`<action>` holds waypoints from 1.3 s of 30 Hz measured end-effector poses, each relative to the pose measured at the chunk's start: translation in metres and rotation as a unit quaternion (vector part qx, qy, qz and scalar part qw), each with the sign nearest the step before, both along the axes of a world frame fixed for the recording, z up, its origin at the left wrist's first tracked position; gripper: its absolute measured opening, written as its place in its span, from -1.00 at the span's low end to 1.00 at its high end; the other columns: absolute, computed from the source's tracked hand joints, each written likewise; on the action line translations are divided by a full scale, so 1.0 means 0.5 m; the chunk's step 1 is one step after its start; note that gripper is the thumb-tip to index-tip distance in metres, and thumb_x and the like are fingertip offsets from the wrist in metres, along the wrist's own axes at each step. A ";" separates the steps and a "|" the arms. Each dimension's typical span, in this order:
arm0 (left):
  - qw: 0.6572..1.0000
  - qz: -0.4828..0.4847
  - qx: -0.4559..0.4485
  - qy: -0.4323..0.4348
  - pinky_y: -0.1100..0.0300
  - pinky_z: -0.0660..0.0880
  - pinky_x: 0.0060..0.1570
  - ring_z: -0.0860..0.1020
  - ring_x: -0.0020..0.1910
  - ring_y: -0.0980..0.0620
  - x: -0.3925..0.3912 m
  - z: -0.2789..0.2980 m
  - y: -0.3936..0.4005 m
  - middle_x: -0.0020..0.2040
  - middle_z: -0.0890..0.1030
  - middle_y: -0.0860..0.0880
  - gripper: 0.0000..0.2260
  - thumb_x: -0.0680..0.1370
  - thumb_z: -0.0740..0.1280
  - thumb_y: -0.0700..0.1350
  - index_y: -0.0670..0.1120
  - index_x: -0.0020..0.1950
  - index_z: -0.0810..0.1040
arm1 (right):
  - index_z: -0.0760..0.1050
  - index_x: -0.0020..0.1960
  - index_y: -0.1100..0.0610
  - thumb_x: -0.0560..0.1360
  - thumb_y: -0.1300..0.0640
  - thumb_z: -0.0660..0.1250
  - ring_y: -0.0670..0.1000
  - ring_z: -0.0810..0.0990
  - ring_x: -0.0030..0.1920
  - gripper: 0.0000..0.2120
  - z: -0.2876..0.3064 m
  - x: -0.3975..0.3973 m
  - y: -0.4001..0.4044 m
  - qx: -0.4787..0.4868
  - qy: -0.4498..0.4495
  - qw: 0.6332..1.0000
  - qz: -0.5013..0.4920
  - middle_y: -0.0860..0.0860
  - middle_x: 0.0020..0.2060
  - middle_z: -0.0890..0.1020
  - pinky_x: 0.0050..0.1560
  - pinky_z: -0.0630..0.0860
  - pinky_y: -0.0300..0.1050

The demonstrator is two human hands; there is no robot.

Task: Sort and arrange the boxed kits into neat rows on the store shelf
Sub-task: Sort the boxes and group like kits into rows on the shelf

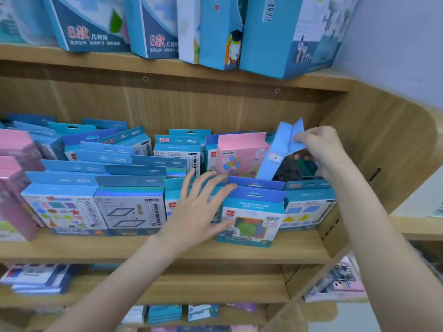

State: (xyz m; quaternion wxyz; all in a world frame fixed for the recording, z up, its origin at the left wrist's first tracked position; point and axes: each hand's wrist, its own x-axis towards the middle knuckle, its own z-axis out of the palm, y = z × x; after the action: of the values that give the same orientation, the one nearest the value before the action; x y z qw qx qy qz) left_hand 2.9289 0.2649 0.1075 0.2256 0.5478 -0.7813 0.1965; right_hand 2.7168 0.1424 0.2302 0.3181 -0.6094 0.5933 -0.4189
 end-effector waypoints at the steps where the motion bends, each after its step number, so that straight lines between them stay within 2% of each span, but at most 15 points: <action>1: 1.000 0.005 -0.003 0.000 -0.22 0.06 0.35 0.31 0.33 -0.12 0.001 -0.003 0.000 0.30 0.45 -0.08 -0.47 0.43 0.20 0.21 -0.02 0.32 0.33 | 0.43 -0.36 0.19 0.38 0.17 0.32 0.11 0.41 -0.38 -0.82 0.011 -0.003 0.011 -0.028 0.018 0.999 0.029 0.22 -0.49 0.47 -0.29 0.32 -0.05; 3: 1.000 0.012 -0.010 -0.008 -0.23 0.08 0.35 0.31 0.32 -0.12 0.003 -0.004 0.002 0.30 0.44 -0.07 -0.48 0.44 0.20 0.19 -0.01 0.33 0.33 | 0.54 -0.23 0.19 0.43 0.16 0.33 0.11 0.50 -0.28 -0.89 0.026 -0.006 0.040 -0.120 0.135 0.979 0.093 0.22 -0.33 0.58 -0.21 0.38 -0.06; 6: 0.999 0.020 -0.020 -0.021 -0.23 0.12 0.33 0.32 0.32 -0.11 0.003 -0.004 0.005 0.29 0.45 -0.08 -0.49 0.44 0.21 0.17 -0.01 0.34 0.32 | 0.58 0.00 0.17 0.50 0.16 0.26 0.21 0.58 -0.11 -0.84 0.025 -0.004 0.061 -0.265 0.306 0.907 0.115 0.19 -0.17 0.66 -0.13 0.45 0.00; 9: 0.999 0.025 -0.020 -0.036 -0.22 0.14 0.31 0.32 0.31 -0.10 0.002 -0.008 0.005 0.26 0.48 -0.07 -0.47 0.44 0.20 0.16 -0.03 0.35 0.32 | 0.56 0.07 0.13 0.53 0.14 0.23 0.26 0.56 -0.04 -0.81 0.021 -0.007 0.050 -0.328 0.381 0.861 0.072 0.19 -0.10 0.65 -0.12 0.47 0.04; 11: 0.999 0.023 -0.018 -0.042 -0.20 0.13 0.32 0.33 0.29 -0.09 -0.001 -0.013 0.002 0.24 0.50 -0.06 -0.46 0.44 0.19 0.16 -0.06 0.36 0.32 | 0.56 0.06 0.15 0.55 0.14 0.21 0.22 0.56 -0.05 -0.81 0.013 -0.014 0.041 -0.377 0.390 0.837 0.072 0.15 -0.10 0.64 -0.16 0.51 0.05; 14: 0.999 0.023 -0.022 -0.044 -0.19 0.11 0.33 0.33 0.28 -0.08 -0.008 -0.021 0.001 0.22 0.52 -0.07 -0.44 0.44 0.19 0.17 -0.09 0.36 0.31 | 0.55 0.00 0.18 0.55 0.14 0.19 0.16 0.54 -0.15 -0.81 -0.006 -0.014 0.042 -0.439 0.356 0.823 0.059 0.10 -0.17 0.63 -0.26 0.49 -0.03; 16: 0.999 0.021 -0.028 -0.026 -0.19 0.11 0.34 0.33 0.30 -0.09 -0.010 -0.019 0.008 0.26 0.49 -0.08 -0.44 0.47 0.19 0.18 -0.09 0.37 0.29 | 0.56 -0.01 0.22 0.56 0.17 0.20 0.15 0.53 -0.19 -0.81 -0.015 -0.006 0.048 -0.477 0.309 0.822 0.044 0.12 -0.19 0.63 -0.22 0.45 -0.03; 20: 0.996 0.016 -0.065 0.063 -0.15 0.10 0.36 0.32 0.32 -0.06 0.015 0.000 0.039 0.32 0.36 -0.05 -0.54 0.53 0.17 0.09 -0.09 0.36 0.27 | 0.56 -0.02 0.31 0.57 0.21 0.20 0.18 0.53 -0.22 -0.79 -0.004 0.035 0.073 -0.541 0.196 0.817 0.041 0.18 -0.21 0.61 -0.16 0.41 -0.07; 23: 0.984 0.064 -0.110 0.128 -0.11 0.13 0.36 0.36 0.28 -0.08 0.083 0.030 0.074 0.28 0.41 -0.10 -0.61 0.50 0.21 -0.05 -0.12 0.30 0.32 | 0.55 -0.03 0.35 0.58 0.25 0.21 0.18 0.53 -0.21 -0.80 0.021 0.095 0.101 -0.575 0.134 0.806 0.049 0.23 -0.22 0.60 -0.15 0.42 -0.07; 25: 0.975 0.109 -0.134 0.139 -0.10 0.17 0.34 0.37 0.24 -0.11 0.147 0.048 0.103 0.25 0.45 -0.14 -0.63 0.47 0.21 -0.11 -0.15 0.26 0.35 | 0.54 -0.04 0.37 0.57 0.26 0.20 0.12 0.49 -0.20 -0.80 0.046 0.148 0.126 -0.593 0.084 0.798 0.061 0.25 -0.24 0.58 -0.13 0.40 -0.17; 28: 0.960 0.181 -0.153 0.150 -0.08 0.18 0.31 0.37 0.22 -0.13 0.257 0.060 0.153 0.23 0.45 -0.16 -0.63 0.45 0.19 -0.13 -0.17 0.25 0.37 | 0.54 -0.06 0.37 0.56 0.27 0.21 0.03 0.43 -0.21 -0.81 0.080 0.253 0.162 -0.604 0.026 0.790 0.100 0.26 -0.27 0.57 -0.07 0.28 -0.46; 30: 0.949 0.225 -0.156 0.159 -0.06 0.23 0.24 0.37 0.20 -0.15 0.335 0.060 0.191 0.22 0.45 -0.16 -0.63 0.45 0.18 -0.11 -0.17 0.24 0.38 | 0.55 -0.06 0.36 0.54 0.27 0.22 0.00 0.43 -0.21 -0.82 0.090 0.340 0.182 -0.597 0.007 0.790 0.137 0.23 -0.26 0.58 -0.06 0.22 -0.53; 32: 0.941 0.254 -0.156 0.159 -0.03 0.26 0.18 0.39 0.16 -0.18 0.418 0.055 0.231 0.20 0.46 -0.18 -0.63 0.45 0.17 -0.10 -0.18 0.23 0.39 | 0.56 -0.05 0.33 0.54 0.26 0.24 -0.03 0.46 -0.19 -0.84 0.093 0.436 0.200 -0.588 -0.005 0.791 0.169 0.20 -0.23 0.61 -0.07 0.25 -0.51; 35: 0.928 0.307 -0.157 0.140 -0.09 0.28 0.20 0.40 0.16 -0.19 0.559 0.049 0.292 0.19 0.48 -0.19 -0.63 0.47 0.16 -0.08 -0.19 0.23 0.40 | 0.56 -0.02 0.29 0.53 0.22 0.24 -0.03 0.49 -0.19 -0.83 0.092 0.587 0.228 -0.573 -0.012 0.797 0.190 0.17 -0.21 0.64 -0.15 0.30 -0.36; 39: 0.926 0.337 -0.117 0.126 -0.04 0.25 0.19 0.41 0.15 -0.16 0.755 0.051 0.368 0.19 0.50 -0.19 -0.62 0.48 0.12 -0.06 -0.21 0.23 0.41 | 0.55 -0.02 0.24 0.54 0.18 0.23 0.01 0.46 -0.29 -0.83 0.092 0.775 0.261 -0.531 -0.001 0.823 0.202 0.10 -0.27 0.62 -0.25 0.27 -0.23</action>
State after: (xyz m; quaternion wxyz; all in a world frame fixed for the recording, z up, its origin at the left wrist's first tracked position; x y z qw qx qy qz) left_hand 3.3066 0.4488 0.1332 0.3050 0.7688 -0.4869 0.2809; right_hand 3.1046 0.2730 0.2762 0.0238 -0.7896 0.1429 -0.5962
